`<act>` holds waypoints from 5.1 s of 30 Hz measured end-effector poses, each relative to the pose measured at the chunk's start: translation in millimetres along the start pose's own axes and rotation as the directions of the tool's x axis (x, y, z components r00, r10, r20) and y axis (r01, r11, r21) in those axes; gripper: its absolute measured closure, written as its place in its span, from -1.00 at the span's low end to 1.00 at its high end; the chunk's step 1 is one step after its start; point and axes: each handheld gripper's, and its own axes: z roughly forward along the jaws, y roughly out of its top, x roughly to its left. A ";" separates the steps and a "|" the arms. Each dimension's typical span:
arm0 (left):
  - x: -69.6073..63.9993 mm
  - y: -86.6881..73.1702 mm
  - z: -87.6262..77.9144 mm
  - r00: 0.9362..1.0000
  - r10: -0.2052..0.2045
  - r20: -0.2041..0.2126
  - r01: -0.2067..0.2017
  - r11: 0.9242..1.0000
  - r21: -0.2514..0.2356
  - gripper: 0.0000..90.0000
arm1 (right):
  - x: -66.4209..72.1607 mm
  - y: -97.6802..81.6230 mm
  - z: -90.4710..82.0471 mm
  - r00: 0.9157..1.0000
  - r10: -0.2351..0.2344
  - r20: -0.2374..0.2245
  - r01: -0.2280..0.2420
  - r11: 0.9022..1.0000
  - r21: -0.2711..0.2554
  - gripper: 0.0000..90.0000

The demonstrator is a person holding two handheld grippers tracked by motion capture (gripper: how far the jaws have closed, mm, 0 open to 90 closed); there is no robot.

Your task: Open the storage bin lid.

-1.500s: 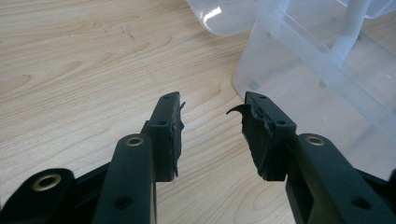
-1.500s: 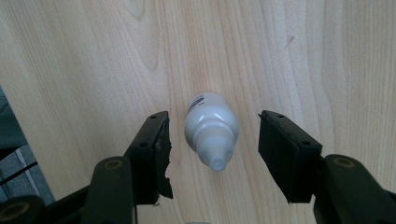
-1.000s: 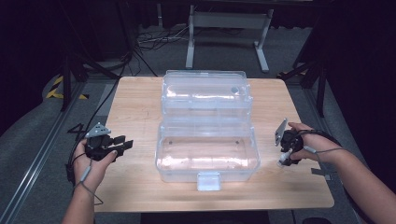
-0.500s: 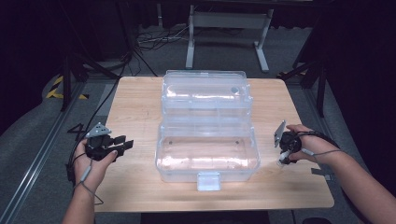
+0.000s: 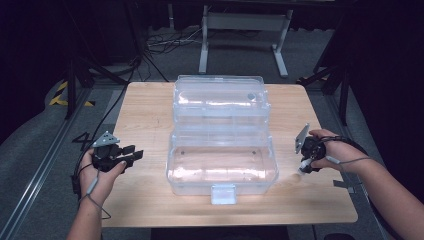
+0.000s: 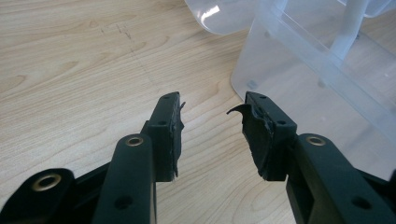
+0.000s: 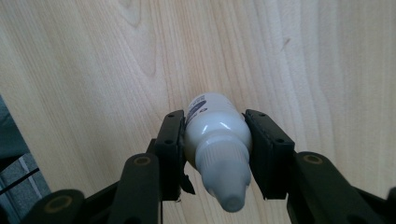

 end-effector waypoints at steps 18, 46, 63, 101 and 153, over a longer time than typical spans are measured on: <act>-0.1 0.7 0.3 1.000 -0.004 0.006 0.004 1.000 -0.001 0.29 | 3.9 10.4 -48.3 0.999 -0.004 0.054 0.005 1.000 -0.019 0.34; 0.5 1.6 1.0 1.000 -0.002 0.007 0.002 1.000 0.001 0.28 | 23.1 51.7 -103.3 0.998 -0.026 0.054 0.028 0.998 -0.048 0.34; -0.2 2.3 2.4 1.000 0.004 0.011 -0.004 1.000 0.005 0.28 | 37.9 81.1 -117.5 0.997 -0.065 0.048 0.068 0.996 -0.066 0.34; 2.0 4.1 5.1 1.000 0.007 0.019 -0.007 1.000 0.004 0.27 | 57.9 130.8 -74.2 0.986 -0.160 -0.036 0.159 0.986 -0.051 0.34; 2.1 3.8 6.9 1.000 0.006 0.023 -0.006 1.000 0.010 0.27 | 52.9 138.4 12.6 0.984 -0.159 -0.083 0.164 0.985 0.054 0.33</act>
